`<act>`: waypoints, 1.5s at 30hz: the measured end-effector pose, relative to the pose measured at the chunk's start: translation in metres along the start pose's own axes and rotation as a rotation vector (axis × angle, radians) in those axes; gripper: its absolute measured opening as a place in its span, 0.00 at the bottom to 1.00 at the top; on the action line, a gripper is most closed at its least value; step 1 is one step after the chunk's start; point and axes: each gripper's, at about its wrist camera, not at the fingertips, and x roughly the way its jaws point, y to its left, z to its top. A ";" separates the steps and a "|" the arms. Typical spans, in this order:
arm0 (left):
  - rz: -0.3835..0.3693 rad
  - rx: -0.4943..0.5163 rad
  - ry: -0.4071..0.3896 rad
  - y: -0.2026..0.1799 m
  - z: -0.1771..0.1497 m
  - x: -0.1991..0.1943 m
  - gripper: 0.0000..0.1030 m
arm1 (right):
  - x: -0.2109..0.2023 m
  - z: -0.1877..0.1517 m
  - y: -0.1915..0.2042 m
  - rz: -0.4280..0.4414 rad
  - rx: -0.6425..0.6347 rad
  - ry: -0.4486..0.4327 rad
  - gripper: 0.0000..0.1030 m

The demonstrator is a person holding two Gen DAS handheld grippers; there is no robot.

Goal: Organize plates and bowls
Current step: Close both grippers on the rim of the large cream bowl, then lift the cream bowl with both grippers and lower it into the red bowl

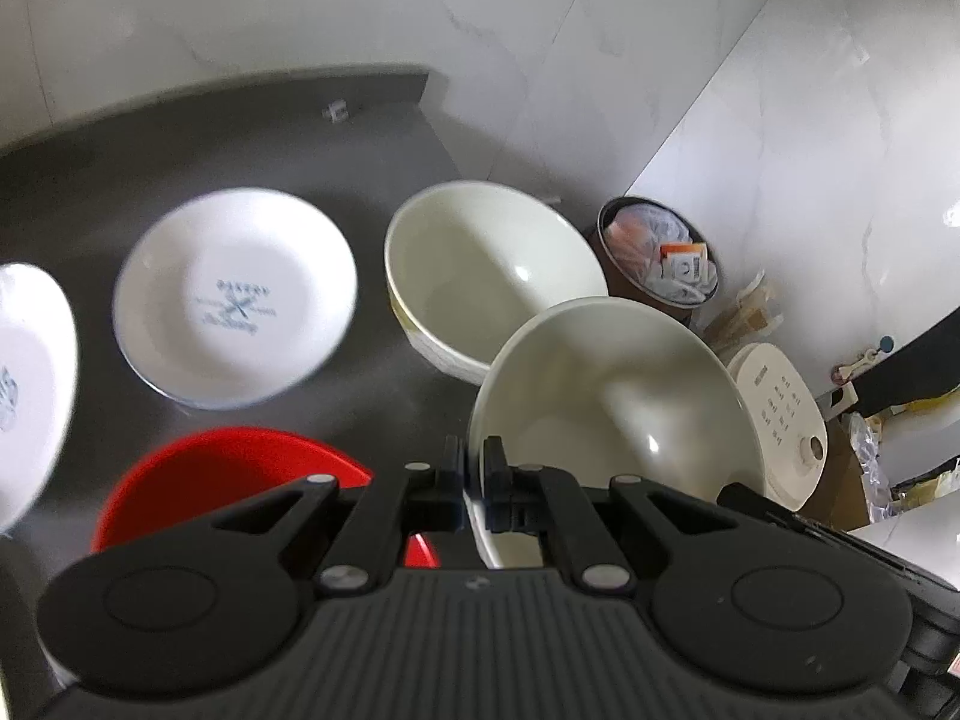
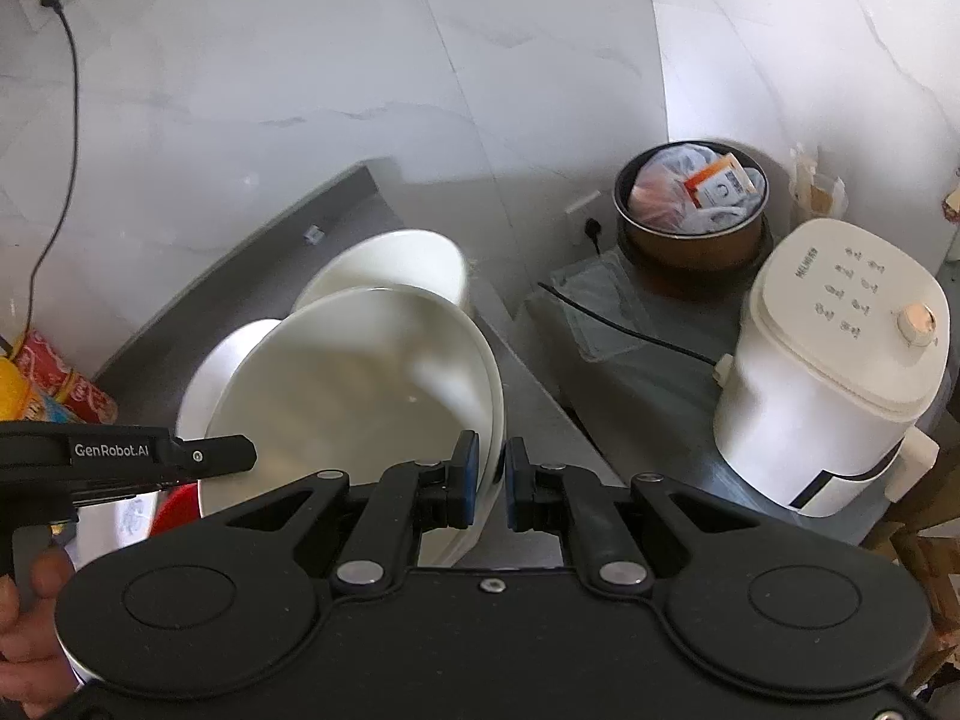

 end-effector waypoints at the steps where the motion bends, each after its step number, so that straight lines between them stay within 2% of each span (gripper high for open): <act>1: 0.000 0.005 -0.010 0.002 0.001 -0.006 0.04 | -0.003 0.000 0.003 0.007 0.000 -0.005 0.09; 9: -0.011 -0.031 -0.062 0.027 0.002 -0.041 0.04 | -0.022 0.004 0.033 0.050 -0.027 -0.055 0.09; 21: 0.042 -0.113 -0.077 0.074 -0.014 -0.070 0.04 | -0.015 -0.014 0.082 0.089 -0.080 -0.026 0.09; 32: 0.087 -0.171 -0.021 0.113 -0.039 -0.063 0.04 | 0.001 -0.035 0.112 0.094 -0.152 0.036 0.09; 45: 0.126 -0.191 0.032 0.124 -0.060 -0.047 0.07 | 0.017 -0.055 0.121 0.069 -0.209 0.103 0.09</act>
